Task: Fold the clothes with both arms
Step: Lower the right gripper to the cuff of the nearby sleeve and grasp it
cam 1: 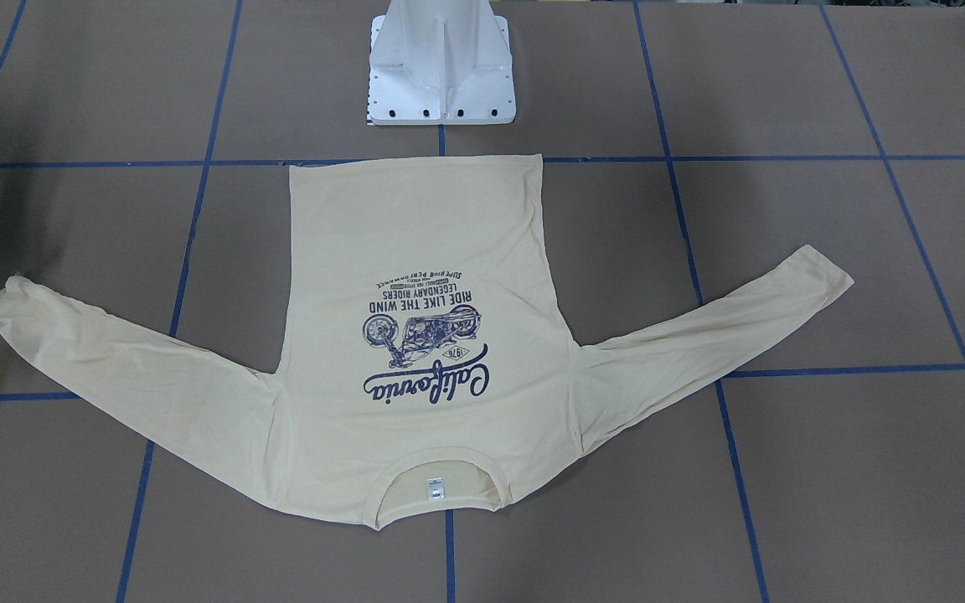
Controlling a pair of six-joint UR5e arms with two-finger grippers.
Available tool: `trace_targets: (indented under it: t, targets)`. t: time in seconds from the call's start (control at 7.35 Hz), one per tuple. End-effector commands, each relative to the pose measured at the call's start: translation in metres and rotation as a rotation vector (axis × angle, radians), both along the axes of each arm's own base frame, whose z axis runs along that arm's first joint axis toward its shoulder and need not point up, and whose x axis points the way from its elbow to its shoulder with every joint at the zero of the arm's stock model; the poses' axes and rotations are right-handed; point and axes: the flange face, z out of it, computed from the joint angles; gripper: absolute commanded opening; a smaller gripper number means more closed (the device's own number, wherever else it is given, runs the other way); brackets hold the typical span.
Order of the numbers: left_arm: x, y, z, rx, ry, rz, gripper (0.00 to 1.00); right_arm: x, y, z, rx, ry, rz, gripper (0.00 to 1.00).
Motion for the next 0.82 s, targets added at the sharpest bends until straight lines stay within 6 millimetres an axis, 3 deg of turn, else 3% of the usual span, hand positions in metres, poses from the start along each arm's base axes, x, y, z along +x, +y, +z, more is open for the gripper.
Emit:
trace_targets:
  t: [0.0,0.27,0.41,0.54,0.68]
  targets:
    - [0.0000,0.0008,0.0010,-0.002,0.000,0.000,1.00,-0.0064,0.0051,0.0107,-0.007,0.031,0.010,0.72]
    - [0.0000,0.0017,0.0023,-0.004,0.000,0.001,1.00,-0.0106,0.0046,0.0157,-0.014,0.037,0.005,0.60]
    - [0.0000,0.0019,0.0016,-0.003,0.000,0.001,1.00,-0.0120,0.0037,0.0153,-0.016,0.036,0.006,0.48]
    - [0.0000,0.0019,0.0016,-0.003,0.000,0.001,1.00,-0.0125,0.0031,0.0143,-0.017,0.033,0.008,0.29]
    - [-0.0007,0.0020,0.0016,-0.003,0.000,0.000,1.00,-0.0127,0.0031,0.0134,-0.017,0.031,0.007,0.00]
